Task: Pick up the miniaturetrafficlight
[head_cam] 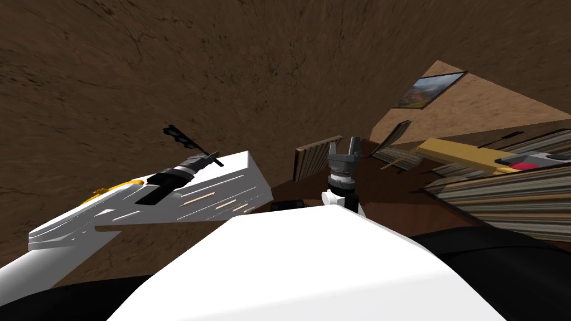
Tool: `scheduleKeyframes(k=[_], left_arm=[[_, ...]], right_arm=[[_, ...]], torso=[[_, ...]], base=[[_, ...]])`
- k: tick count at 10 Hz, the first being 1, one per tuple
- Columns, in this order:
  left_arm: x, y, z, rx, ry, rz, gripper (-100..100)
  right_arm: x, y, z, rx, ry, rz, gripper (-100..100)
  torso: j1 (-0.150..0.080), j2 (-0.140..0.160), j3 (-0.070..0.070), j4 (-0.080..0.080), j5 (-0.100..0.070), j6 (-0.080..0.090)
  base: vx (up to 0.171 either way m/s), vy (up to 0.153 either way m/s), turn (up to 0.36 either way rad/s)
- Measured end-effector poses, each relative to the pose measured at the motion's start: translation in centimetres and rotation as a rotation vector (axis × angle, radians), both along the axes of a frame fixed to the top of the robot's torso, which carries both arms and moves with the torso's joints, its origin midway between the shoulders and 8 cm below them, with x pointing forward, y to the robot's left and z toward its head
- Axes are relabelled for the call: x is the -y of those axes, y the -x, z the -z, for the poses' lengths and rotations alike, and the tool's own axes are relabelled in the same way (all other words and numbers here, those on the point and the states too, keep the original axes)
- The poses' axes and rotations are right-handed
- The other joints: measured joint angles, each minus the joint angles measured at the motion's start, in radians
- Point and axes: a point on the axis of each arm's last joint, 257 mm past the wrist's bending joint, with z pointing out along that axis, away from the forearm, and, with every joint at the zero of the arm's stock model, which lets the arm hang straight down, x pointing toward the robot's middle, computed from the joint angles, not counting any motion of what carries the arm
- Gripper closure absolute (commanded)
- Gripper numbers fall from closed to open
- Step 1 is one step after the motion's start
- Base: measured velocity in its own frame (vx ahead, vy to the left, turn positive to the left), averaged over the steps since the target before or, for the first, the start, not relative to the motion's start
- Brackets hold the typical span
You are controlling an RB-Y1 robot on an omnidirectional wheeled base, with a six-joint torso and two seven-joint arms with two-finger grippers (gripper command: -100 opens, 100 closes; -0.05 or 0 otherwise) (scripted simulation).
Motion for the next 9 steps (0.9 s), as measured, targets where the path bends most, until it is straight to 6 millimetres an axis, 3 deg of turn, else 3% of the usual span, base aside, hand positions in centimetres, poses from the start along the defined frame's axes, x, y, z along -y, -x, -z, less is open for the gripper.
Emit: scheduleKeyframes(k=[3, 4, 7, 9], left_arm=[[-2.9, -0.9, -0.5, 0.018, 0.003, -0.053, -100], [-3.6, -1.0, -0.4, 0.016, 0.004, -0.067, -100], [-3.6, -2.3, 0.7, 0.009, 0.008, -0.042, -100], [-5.5, -2.9, 0.2, 0.024, 0.01, -0.077, -100]], right_arm=[[0.0, 0.0, 0.0, 0.0, 0.0, 0.0, 0], [0.0, 0.0, 0.0, 0.0, 0.0, 0.0, 0], [0.0, 0.0, 0.0, 0.0, 0.0, 0.0, 0], [0.0, 0.0, 0.0, 0.0, 0.0, 0.0, 0]], torso=[[0.001, -0.006, -0.004, -0.001, 0.0, 0.0], [0.001, -0.007, -0.004, -0.002, 0.0, 0.0], [0.001, -0.001, 0.0, 0.0, 0.0, -0.001], [0.001, -0.007, -0.004, -0.002, 0.0, 0.0]], base=[[0.0, -0.004, 0.004], [-0.117, -0.031, -0.289], [-0.08, -0.008, -0.037], [0.019, 0.001, -0.002]])
